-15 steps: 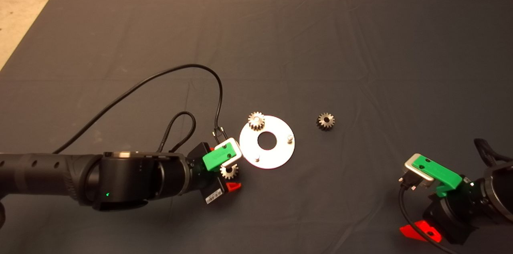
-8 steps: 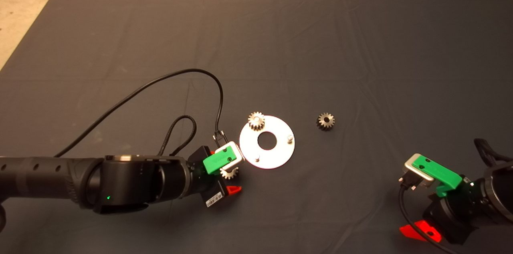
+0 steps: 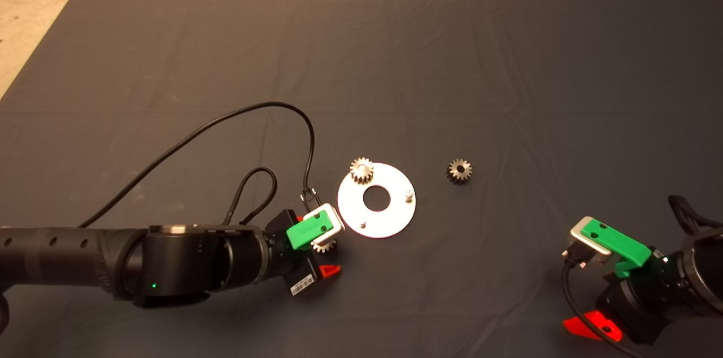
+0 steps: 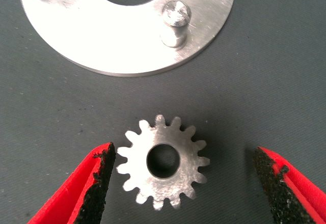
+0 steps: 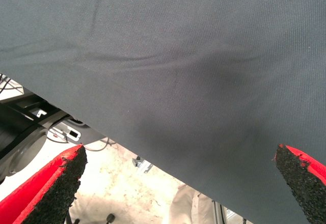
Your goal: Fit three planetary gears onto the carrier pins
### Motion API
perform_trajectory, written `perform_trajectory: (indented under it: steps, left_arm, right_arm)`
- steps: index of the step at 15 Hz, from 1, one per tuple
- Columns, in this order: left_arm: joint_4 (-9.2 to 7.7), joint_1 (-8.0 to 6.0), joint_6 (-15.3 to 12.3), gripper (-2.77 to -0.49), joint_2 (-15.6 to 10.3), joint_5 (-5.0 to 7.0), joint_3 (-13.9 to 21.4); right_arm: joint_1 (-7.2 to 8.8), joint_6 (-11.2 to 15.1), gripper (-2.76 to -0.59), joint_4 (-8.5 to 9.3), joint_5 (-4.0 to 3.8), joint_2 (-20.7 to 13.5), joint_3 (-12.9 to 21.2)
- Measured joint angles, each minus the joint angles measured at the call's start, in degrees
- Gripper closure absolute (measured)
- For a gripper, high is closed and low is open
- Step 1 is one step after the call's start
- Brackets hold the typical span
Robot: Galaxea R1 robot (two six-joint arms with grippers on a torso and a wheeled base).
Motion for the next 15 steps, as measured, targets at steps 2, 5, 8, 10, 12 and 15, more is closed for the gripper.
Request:
perform_trajectory:
  steps: [2, 5, 8, 10, 12, 15]
  left_arm:
    - [0.8, 0.33, 0.0, -1.81, -0.01, -0.62, -0.04]
    - [1.22, 0.44, 0.0, -1.69, 0.0, -1.46, -1.18]
    - [1.23, 0.44, 0.0, -1.56, 0.0, -1.46, -1.46]
    - [1.25, 0.44, 0.01, -1.51, 0.0, -1.46, -1.49]
    - [1.3, 0.44, 0.0, -1.51, 0.0, -1.46, -1.49]
    - [2.06, 0.44, 0.0, -1.45, -0.01, -1.46, -1.49]
  right_arm:
    - [-0.01, -0.02, -2.75, 0.0, 0.0, 0.0, 0.0]
    - [-0.02, -0.05, -2.75, 0.0, 0.06, -0.2, 0.0]
    - [0.0, -0.05, -2.75, 0.0, 0.0, -0.44, 0.0]
    - [0.0, -0.05, -2.75, 0.0, 0.0, -0.44, 0.0]
    - [-0.02, -0.05, -2.75, 0.0, 0.0, -0.46, 0.0]
    - [-0.02, -0.16, -2.75, 0.0, -0.02, -0.84, 0.0]
